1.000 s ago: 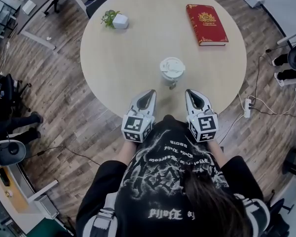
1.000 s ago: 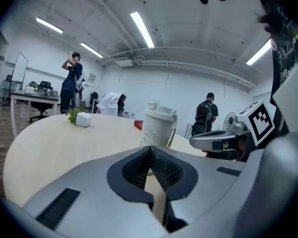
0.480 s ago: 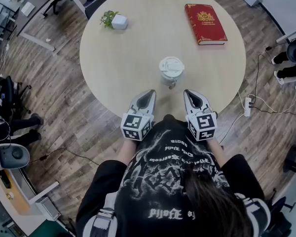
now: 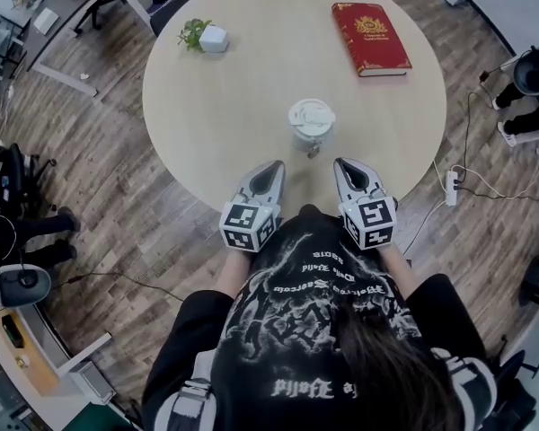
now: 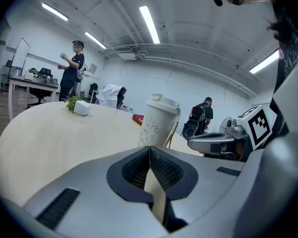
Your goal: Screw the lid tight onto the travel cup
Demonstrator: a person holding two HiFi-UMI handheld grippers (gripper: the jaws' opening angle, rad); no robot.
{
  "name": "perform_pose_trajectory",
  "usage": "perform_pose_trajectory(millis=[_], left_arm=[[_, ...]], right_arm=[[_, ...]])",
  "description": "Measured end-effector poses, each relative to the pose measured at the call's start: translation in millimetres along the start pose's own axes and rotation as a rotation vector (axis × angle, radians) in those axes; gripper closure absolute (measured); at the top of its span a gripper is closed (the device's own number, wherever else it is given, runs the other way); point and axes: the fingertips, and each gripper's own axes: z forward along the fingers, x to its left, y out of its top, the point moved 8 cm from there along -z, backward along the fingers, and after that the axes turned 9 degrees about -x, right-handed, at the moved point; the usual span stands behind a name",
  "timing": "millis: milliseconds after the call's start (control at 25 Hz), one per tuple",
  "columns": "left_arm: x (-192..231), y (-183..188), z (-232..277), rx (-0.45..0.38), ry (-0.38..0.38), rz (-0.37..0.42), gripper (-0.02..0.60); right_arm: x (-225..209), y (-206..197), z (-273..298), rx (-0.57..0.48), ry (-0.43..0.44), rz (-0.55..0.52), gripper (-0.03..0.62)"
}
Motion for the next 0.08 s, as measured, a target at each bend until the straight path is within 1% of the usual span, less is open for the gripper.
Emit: perform_pose_trajectory(millis=[80], left_arm=[[0.9,-0.2,-0.5,-0.003,0.007,-0.006,0.559]], right_arm=[[0.3,0.1,0.1,0.002,0.002,-0.002,0.589]])
